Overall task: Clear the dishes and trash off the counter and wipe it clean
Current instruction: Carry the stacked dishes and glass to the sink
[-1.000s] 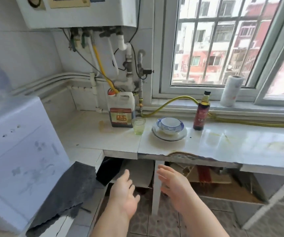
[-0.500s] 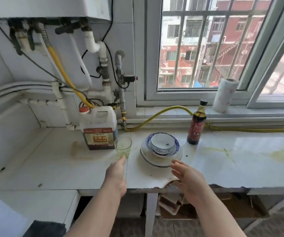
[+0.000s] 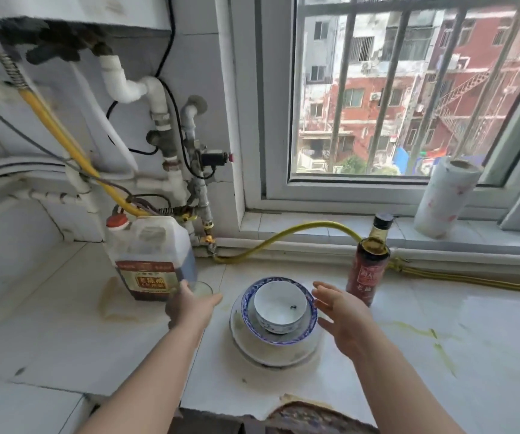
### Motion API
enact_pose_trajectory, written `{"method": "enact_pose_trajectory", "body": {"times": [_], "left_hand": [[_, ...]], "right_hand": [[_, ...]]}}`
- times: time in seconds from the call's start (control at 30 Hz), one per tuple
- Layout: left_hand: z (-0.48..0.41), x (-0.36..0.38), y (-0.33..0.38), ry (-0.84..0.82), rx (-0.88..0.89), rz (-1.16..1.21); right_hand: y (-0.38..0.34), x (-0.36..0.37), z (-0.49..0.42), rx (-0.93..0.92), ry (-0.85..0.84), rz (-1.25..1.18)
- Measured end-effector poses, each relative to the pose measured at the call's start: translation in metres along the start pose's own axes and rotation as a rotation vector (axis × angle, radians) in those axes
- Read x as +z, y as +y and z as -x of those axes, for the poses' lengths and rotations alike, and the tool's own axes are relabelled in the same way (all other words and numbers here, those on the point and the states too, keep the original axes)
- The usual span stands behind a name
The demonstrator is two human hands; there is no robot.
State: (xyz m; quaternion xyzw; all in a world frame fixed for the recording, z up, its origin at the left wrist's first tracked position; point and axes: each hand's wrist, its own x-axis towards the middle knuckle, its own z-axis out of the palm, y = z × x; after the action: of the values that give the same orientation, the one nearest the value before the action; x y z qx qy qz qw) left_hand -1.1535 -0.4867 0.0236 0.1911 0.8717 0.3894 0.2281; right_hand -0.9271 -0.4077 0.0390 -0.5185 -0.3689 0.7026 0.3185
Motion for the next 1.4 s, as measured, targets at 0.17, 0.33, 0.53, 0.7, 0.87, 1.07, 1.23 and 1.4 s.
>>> {"method": "enact_pose_trajectory", "body": {"times": [0.17, 0.33, 0.53, 0.7, 0.87, 1.07, 1.23, 1.4], "left_hand": [[-0.016, 0.016, -0.009, 0.029, -0.012, -0.212], [-0.035, 0.025, -0.017, 0.045, -0.010, -0.289], [-0.044, 0.030, -0.013, 0.097, -0.025, -0.342], [-0.036, 0.020, 0.017, 0.155, 0.130, -0.233], [0.001, 0.029, 0.069, -0.043, 0.478, -0.145], [0.029, 0.075, 0.068, -0.320, 0.563, -0.270], [0.027, 0.087, 0.055, -0.359, 0.538, -0.364], [0.024, 0.090, 0.049, -0.346, 0.556, -0.400]], "right_hand": [[-0.001, -0.003, -0.029, 0.056, -0.054, 0.064], [0.000, -0.008, -0.045, 0.073, -0.048, 0.072], [-0.007, -0.012, -0.055, 0.050, -0.039, 0.127], [-0.006, -0.004, -0.062, 0.040, -0.020, 0.131], [-0.006, 0.008, -0.061, 0.036, 0.032, 0.133], [-0.004, 0.008, -0.052, 0.017, 0.092, 0.151], [0.005, 0.001, -0.048, 0.006, 0.163, 0.165], [0.015, 0.001, -0.046, 0.037, 0.196, 0.165]]}}
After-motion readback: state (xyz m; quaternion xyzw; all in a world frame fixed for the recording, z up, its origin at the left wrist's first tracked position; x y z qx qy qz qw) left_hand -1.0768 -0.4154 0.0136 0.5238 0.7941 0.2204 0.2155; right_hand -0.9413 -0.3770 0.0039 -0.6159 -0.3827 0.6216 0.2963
